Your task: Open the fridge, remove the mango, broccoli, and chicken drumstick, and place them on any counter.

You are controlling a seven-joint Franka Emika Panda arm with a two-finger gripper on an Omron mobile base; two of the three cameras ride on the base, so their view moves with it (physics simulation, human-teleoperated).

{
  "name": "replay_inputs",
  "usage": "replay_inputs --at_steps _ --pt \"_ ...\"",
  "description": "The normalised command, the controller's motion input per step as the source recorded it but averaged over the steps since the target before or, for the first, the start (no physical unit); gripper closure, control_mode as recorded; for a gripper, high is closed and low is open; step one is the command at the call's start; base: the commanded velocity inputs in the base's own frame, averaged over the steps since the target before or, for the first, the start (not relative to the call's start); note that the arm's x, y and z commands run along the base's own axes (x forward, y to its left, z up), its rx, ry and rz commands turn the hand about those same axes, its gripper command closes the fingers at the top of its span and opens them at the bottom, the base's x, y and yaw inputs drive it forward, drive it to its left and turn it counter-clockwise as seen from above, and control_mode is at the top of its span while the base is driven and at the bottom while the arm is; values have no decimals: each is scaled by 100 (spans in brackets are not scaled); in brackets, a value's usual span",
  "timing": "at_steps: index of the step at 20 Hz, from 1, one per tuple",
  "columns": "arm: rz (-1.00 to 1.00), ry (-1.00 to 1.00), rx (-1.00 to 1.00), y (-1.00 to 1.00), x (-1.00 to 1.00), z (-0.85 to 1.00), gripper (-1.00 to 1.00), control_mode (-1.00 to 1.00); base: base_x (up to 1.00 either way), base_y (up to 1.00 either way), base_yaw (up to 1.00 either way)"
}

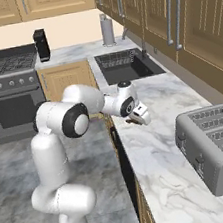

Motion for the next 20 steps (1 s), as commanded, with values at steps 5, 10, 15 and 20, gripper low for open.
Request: replay_inputs --at_steps 5,10,15,20 --pt "0 4 2 -40 94 -55 100 -100 0 0 0" --pt "0 0 0 -19 53 -63 -100 -100 0 0 0" --pt "0 -13 0 0 -17 -15 -100 -100 0 0 0" --pt "0 -31 -5 42 -94 0 -100 -100 0 0 0"
